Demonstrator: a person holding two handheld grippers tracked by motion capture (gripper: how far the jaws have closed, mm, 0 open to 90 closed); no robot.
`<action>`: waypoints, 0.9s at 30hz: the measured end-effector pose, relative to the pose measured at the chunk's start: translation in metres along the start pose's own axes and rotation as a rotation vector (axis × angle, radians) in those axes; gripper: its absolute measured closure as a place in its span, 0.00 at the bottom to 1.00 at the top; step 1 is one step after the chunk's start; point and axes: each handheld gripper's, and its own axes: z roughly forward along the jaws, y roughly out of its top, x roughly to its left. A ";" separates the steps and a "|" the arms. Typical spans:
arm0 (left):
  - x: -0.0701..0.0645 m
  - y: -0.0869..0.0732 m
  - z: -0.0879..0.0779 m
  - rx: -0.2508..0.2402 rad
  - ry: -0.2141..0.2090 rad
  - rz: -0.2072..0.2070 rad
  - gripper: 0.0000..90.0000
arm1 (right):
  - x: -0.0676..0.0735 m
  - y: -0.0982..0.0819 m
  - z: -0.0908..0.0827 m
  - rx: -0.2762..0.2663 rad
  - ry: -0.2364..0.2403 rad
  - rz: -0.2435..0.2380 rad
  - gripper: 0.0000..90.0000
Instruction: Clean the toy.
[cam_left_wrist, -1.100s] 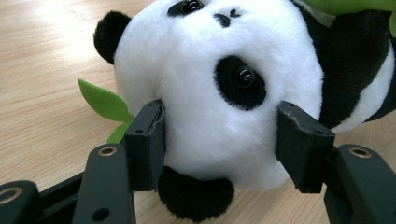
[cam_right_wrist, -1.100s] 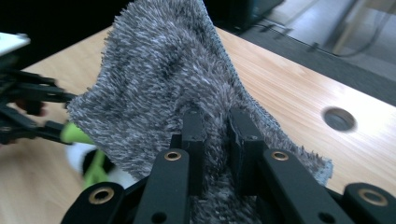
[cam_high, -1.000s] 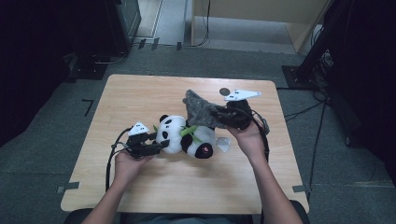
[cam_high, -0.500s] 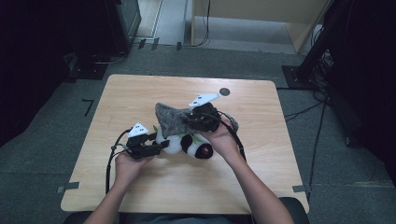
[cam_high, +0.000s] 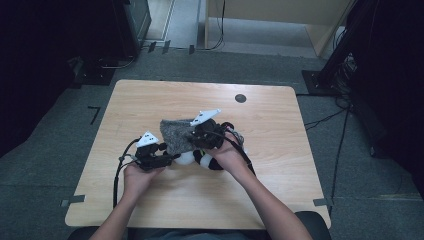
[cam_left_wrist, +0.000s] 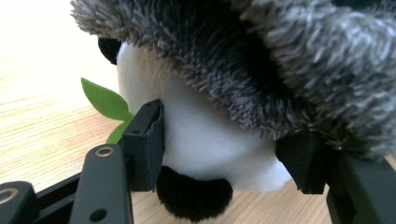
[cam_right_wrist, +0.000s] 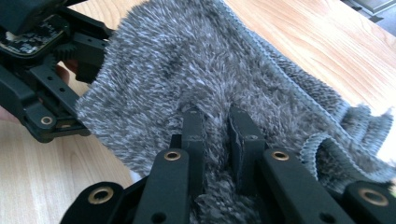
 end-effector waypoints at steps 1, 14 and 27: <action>0.000 0.000 0.000 0.001 0.002 0.000 0.43 | -0.002 0.000 0.000 -0.001 -0.002 -0.001 0.88; 0.000 0.000 0.000 0.003 -0.002 0.003 0.43 | -0.029 -0.007 -0.009 0.013 -0.035 0.065 0.88; 0.001 0.000 -0.001 0.007 -0.010 0.000 0.43 | -0.050 -0.013 -0.028 -0.019 -0.101 0.112 0.89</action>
